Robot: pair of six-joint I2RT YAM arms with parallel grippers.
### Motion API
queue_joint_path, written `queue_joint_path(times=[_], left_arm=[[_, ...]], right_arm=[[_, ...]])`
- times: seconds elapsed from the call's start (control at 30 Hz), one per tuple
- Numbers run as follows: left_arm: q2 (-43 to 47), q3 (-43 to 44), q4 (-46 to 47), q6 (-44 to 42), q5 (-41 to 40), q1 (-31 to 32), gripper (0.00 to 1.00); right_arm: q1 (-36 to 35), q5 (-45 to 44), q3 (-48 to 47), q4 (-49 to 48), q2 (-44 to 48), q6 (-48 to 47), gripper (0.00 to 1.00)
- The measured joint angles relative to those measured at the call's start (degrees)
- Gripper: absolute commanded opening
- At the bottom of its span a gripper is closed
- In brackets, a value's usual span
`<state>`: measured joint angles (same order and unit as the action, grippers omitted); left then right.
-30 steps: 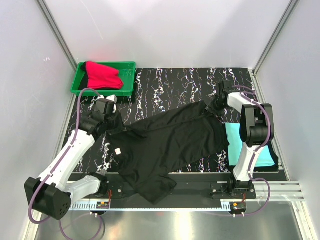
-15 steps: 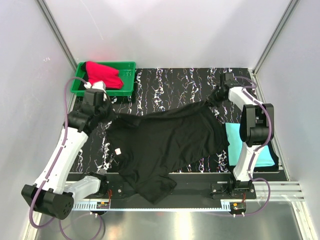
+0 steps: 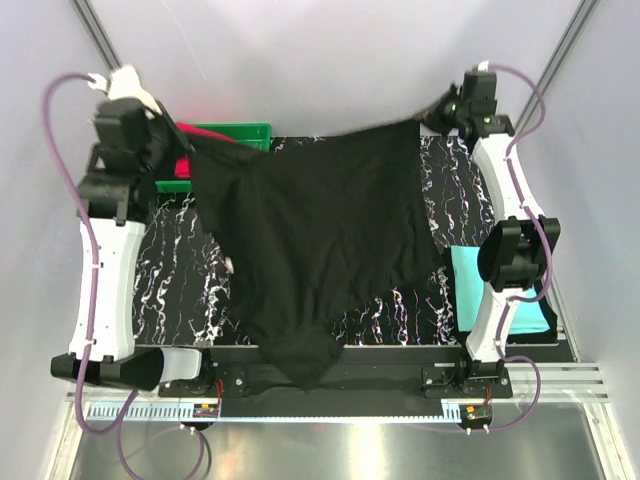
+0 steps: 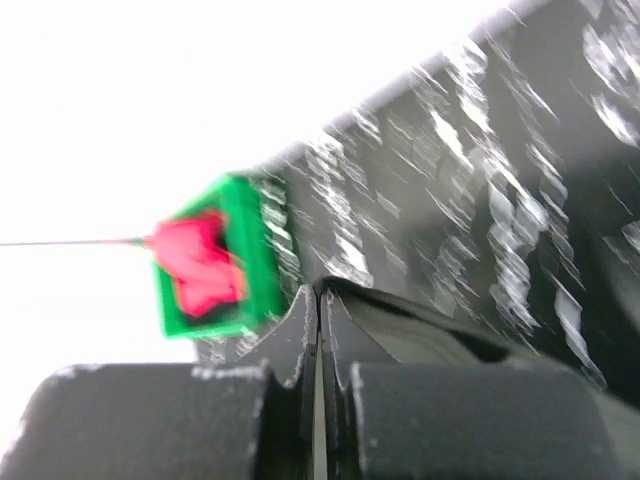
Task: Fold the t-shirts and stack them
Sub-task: Flatten the tshirt out
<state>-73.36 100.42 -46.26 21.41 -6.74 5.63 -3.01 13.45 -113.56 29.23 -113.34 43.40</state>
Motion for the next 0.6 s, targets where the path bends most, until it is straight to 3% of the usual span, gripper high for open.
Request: queue_joint_path(times=[0.3, 0.43, 0.6], left_arm=[[-7.13, 25.40, 8.92, -0.92, 3.67, -3.69, 0.00], [-5.01, 29.29, 12.55, -0.94, 6.27, -3.69, 0.00], [4.11, 21.16, 13.84, -0.50, 8.11, -3.74, 0.00]], right_arm=[[-0.39, 2.12, -39.65, -0.96, -13.40, 5.11, 0.00], [-0.35, 2.19, -39.80, -1.29, -10.51, 5.79, 0.00], [0.20, 2.25, -25.35, -0.61, -0.04, 3.39, 0.00]])
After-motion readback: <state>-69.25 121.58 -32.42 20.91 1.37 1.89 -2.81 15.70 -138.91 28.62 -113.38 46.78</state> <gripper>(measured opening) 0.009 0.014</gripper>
